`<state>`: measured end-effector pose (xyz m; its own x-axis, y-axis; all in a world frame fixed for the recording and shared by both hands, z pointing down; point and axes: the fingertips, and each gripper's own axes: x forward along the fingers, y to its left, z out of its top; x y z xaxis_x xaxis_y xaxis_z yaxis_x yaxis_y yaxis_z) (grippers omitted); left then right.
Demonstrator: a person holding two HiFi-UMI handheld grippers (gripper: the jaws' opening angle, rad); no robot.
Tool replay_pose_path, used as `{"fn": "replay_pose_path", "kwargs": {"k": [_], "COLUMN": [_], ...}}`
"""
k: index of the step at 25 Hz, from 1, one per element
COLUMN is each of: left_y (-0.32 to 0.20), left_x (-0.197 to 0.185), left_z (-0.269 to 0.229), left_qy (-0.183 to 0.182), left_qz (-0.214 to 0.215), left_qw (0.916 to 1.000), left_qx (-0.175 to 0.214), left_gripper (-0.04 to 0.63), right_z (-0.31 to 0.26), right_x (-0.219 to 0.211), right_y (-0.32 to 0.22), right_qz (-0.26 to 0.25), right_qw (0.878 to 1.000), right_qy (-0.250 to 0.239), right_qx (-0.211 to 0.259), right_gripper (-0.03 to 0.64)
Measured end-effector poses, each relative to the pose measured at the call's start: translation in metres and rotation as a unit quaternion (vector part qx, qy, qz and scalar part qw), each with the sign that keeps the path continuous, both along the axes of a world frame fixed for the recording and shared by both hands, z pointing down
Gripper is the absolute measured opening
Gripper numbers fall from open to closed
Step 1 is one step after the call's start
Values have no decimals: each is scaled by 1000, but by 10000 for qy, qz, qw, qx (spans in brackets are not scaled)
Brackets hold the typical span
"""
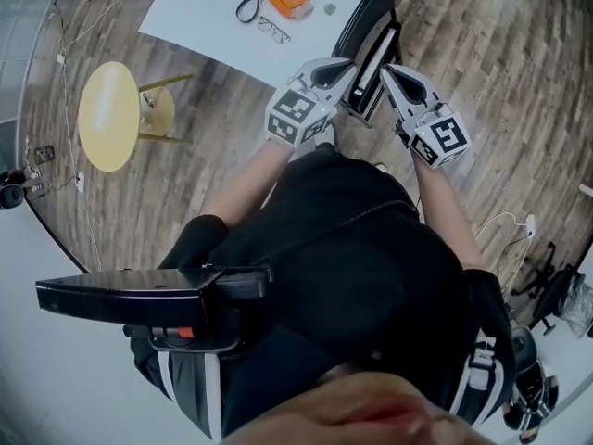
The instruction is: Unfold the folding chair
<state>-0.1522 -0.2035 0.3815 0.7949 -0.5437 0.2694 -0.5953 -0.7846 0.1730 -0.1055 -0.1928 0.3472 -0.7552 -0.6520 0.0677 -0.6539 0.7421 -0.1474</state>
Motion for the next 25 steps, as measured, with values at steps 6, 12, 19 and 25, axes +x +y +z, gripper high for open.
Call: {"fn": "replay_pose_path", "kwargs": {"k": [6, 12, 19, 25], "left_y": [-43, -69, -85, -91], "left_x": [-18, -23, -17, -6], "left_z": [44, 96, 154, 189], "left_qy": [-263, -753, -1096, -1245], "left_qz": [-138, -87, -274, -330], "left_qw": [9981, 9910, 9773, 9674], "left_qx": [-539, -1100, -1794, -2182], "left_gripper": [6, 99, 223, 236], "right_z": [28, 42, 55, 62], "right_x": [-21, -26, -8, -1], "right_y": [-36, -51, -42, -31], "right_qz": [411, 777, 1198, 1363], "right_qw": [9987, 9957, 9900, 9866], "right_qy": [32, 130, 248, 135], "right_qx": [-309, -485, -707, -884], "right_gripper": [8, 8, 8, 8]}}
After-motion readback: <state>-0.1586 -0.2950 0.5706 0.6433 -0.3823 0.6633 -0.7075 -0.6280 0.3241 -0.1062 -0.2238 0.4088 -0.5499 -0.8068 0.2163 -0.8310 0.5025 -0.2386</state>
